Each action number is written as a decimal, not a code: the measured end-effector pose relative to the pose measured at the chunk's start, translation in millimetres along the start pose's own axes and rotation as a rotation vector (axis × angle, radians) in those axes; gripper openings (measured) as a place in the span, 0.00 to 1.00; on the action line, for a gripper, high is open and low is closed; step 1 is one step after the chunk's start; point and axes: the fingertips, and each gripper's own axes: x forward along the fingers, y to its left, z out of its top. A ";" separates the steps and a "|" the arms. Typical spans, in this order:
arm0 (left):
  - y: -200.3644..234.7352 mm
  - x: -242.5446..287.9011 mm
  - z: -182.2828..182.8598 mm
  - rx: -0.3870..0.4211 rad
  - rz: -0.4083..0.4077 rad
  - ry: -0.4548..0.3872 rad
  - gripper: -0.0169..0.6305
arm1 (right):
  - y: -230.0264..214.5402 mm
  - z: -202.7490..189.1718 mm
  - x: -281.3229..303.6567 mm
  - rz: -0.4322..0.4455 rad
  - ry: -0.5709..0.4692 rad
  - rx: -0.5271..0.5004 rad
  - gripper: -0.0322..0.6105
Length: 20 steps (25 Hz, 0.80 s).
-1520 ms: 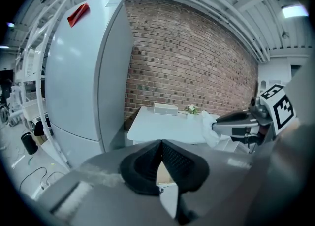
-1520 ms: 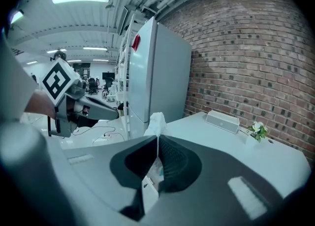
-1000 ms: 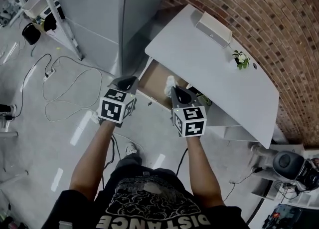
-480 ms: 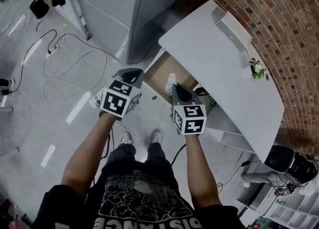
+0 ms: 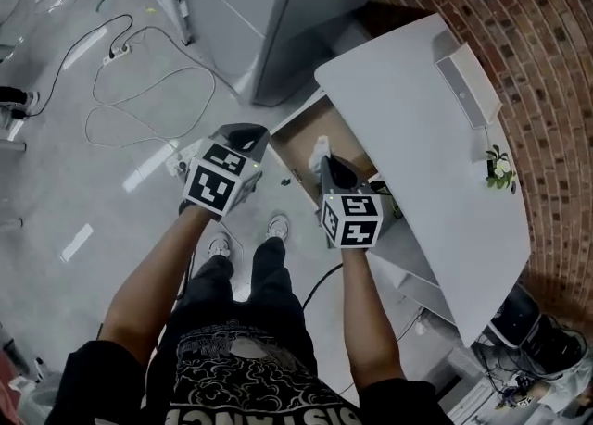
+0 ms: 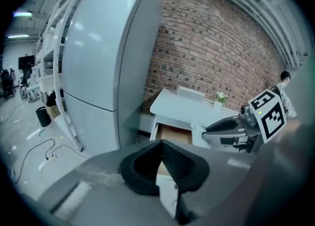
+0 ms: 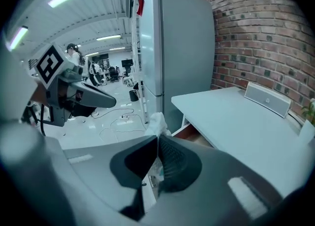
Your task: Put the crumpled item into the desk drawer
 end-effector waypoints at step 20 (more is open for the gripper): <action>3.6 44.7 -49.0 -0.165 0.182 0.033 0.03 | -15.0 -57.1 80.6 0.251 0.137 -0.154 0.07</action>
